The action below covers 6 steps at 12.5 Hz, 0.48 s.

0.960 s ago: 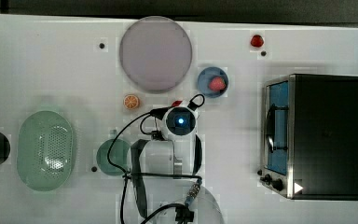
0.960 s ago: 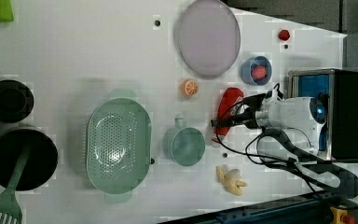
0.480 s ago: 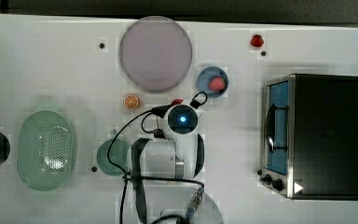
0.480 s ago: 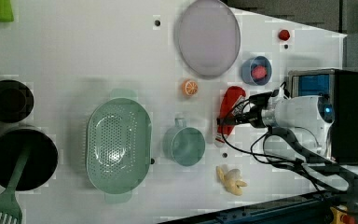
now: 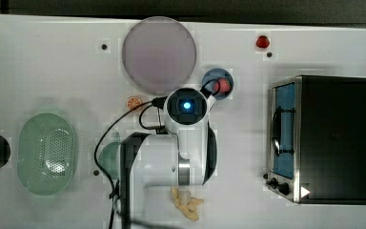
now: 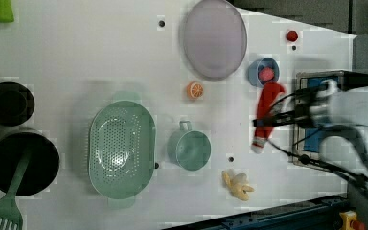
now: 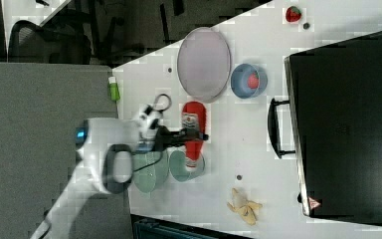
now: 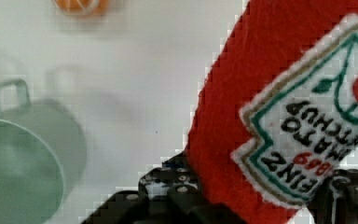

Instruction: Pick Ketchup from the table and place it in strainer.

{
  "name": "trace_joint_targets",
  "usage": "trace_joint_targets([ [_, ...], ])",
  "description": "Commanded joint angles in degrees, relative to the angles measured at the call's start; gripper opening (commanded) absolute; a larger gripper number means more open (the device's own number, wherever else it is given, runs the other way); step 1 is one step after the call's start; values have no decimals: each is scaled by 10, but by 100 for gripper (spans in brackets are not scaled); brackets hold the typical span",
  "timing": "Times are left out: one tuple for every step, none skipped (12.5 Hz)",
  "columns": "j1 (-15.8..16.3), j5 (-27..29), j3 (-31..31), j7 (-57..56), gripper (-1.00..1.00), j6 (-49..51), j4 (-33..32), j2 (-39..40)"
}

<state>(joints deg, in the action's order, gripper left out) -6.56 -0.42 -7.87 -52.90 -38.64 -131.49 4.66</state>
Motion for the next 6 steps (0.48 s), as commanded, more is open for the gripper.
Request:
trace_joint_targets([
  [7, 4, -20, 77, 23, 88, 64, -79],
  [9, 4, -29, 105, 23, 126, 79, -96],
  [13, 5, -41, 130, 23, 155, 91, -109],
  [18, 8, -56, 154, 23, 167, 99, -115],
  [23, 16, -75, 181, 23, 168, 105, -117],
  [27, 24, -96, 211, 23, 168, 109, -116],
])
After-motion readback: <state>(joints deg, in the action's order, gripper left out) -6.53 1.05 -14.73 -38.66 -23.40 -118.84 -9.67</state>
